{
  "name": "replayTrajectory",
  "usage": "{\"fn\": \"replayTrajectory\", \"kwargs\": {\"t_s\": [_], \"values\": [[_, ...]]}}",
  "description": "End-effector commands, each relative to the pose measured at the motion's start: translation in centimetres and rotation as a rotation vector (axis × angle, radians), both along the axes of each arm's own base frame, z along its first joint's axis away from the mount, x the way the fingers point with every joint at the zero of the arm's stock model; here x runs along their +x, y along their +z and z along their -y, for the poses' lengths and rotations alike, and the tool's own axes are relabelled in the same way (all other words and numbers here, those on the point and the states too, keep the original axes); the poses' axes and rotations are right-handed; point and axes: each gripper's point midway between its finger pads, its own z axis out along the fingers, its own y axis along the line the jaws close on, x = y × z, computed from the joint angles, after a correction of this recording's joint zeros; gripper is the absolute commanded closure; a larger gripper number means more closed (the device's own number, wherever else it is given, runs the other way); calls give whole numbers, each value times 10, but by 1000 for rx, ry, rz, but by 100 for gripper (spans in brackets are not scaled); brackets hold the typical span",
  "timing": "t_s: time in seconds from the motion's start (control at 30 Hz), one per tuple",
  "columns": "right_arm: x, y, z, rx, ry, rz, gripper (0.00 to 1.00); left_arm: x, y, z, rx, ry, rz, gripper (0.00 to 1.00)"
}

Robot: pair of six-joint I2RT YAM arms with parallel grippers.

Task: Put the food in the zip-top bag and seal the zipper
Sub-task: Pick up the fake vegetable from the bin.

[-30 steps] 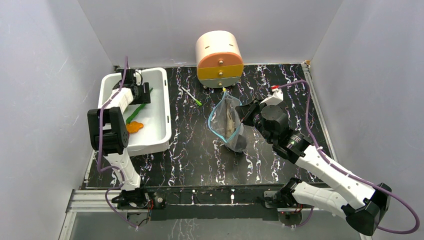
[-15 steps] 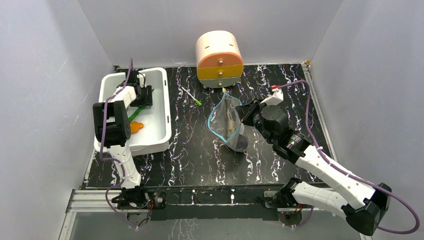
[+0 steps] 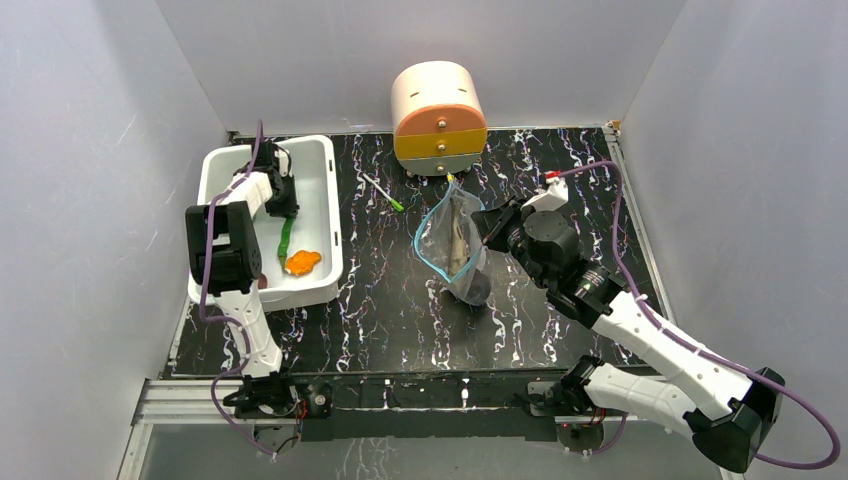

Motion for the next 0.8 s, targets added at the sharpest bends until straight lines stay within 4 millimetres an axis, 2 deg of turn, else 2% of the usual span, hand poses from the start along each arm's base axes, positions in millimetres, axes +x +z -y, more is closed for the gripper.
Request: {"fn": "replayTrajectory", "kwargs": {"t_s": [0.0, 0.1, 0.37, 0.57, 0.77], "values": [[-1, 43, 0, 110, -2, 94, 100, -10, 35, 2, -30, 39, 41, 94], [0, 39, 0, 101, -6, 91, 100, -13, 50, 5, -52, 79, 91, 100], [-2, 33, 0, 108, -3, 69, 100, -19, 107, 12, -115, 164, 295, 100], [2, 21, 2, 84, -25, 60, 100, -24, 153, 24, -186, 161, 425, 100], [3, 22, -6, 114, -10, 41, 100, -36, 199, 36, -246, 126, 567, 100]]}}
